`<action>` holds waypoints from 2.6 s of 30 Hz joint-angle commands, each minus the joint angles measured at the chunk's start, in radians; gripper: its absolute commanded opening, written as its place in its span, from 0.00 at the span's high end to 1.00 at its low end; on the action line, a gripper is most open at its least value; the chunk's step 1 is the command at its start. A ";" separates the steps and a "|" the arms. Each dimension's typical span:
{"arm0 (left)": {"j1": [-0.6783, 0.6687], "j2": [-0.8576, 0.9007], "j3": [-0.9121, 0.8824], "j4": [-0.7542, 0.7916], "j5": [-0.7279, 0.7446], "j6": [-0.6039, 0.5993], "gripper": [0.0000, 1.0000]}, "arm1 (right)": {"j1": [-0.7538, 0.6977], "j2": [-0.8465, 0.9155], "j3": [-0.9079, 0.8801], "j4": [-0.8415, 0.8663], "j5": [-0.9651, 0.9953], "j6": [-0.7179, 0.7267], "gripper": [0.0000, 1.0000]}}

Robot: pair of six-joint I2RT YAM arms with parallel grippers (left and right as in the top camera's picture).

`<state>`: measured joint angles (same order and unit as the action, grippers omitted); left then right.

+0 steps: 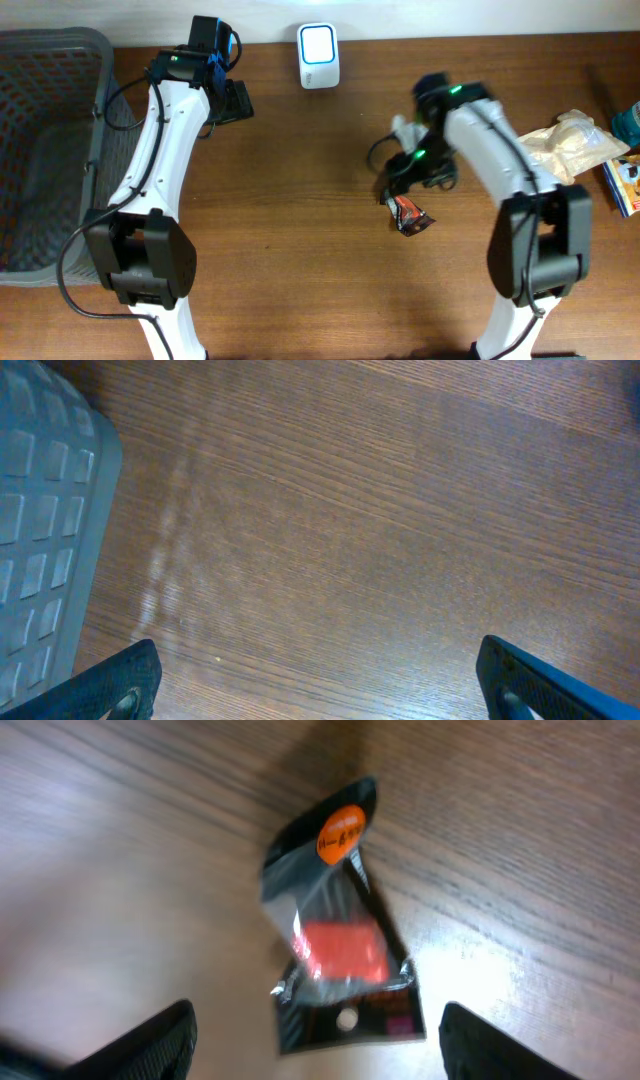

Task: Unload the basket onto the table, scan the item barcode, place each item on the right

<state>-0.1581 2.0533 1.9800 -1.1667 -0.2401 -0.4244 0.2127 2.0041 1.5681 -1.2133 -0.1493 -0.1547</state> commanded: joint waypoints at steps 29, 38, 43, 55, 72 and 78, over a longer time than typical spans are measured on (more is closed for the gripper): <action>-0.005 0.016 0.001 -0.002 -0.003 -0.013 0.01 | 0.088 0.007 0.034 0.120 0.126 0.269 0.84; -0.005 0.016 0.001 -0.002 -0.003 -0.013 0.01 | 0.087 0.007 0.150 -0.045 0.074 0.280 0.50; -0.005 0.016 0.001 -0.002 -0.004 -0.013 0.01 | 0.095 0.011 0.089 -0.084 0.074 0.401 0.01; -0.005 0.016 0.001 -0.002 -0.003 -0.013 0.01 | 0.095 0.015 -0.045 0.085 0.152 0.617 0.39; -0.005 0.016 0.001 -0.002 -0.003 -0.013 0.01 | 0.095 0.015 -0.280 0.332 0.270 0.729 0.31; -0.005 0.016 0.001 -0.002 -0.003 -0.013 0.01 | 0.093 0.014 -0.279 0.306 0.311 0.710 0.52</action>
<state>-0.1581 2.0533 1.9800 -1.1667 -0.2401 -0.4248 0.3023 2.0033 1.3209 -0.8883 0.1047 0.5640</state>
